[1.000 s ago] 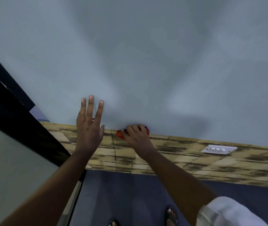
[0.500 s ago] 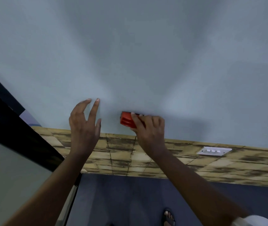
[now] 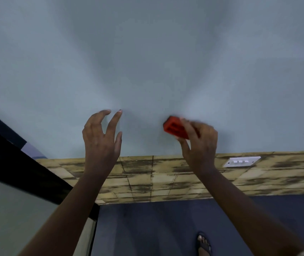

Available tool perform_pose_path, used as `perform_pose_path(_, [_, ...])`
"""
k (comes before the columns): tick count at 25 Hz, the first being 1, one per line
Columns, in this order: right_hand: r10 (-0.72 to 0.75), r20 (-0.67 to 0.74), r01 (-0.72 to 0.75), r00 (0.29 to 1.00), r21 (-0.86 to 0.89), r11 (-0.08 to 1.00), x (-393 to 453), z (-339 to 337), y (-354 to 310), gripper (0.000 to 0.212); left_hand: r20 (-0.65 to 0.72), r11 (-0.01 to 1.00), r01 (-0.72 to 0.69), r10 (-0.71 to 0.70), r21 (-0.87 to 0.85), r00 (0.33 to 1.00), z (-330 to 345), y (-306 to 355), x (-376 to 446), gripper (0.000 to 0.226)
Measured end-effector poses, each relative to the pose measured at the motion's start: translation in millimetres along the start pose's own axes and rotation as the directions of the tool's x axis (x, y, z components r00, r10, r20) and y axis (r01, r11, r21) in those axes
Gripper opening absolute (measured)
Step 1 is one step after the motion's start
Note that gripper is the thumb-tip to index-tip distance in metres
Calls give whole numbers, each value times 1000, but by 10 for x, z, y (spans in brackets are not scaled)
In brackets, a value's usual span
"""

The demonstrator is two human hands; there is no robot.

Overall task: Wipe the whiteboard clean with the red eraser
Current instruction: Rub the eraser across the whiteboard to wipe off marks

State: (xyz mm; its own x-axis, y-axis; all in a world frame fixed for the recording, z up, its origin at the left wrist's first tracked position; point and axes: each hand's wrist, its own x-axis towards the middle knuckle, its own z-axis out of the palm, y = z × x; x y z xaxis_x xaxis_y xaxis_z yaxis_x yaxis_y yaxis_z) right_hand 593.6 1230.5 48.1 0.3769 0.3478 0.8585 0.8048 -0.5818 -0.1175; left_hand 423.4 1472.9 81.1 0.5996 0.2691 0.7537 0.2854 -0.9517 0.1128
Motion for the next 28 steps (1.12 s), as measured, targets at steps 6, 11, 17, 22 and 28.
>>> perform_pose_path(6, [-26,23,25,999,6,1000,-109,187,-203,54,-4,1000,-13,13,17,1000,64,132,64,65])
perform_pose_path(11, [-145,174,158,974,-65,985,-648,280,70,69,0,999,-43,43,-2,999,19,152,71,60])
perform_pose_path(17, [110,-139,-102,984,69,992,567,-483,238,53,-118,994,-80,71,-73,990,-311,345,665,47])
perform_pose_path(22, [19,-233,-4,972,63,998,1670,-1117,117,54,-291,992,-126,112,-29,950,-822,580,1570,46])
perform_pose_path(28, [-80,-371,114,925,70,991,2770,-1804,-172,58,-444,979,-182,203,89,873,-1517,633,2552,49])
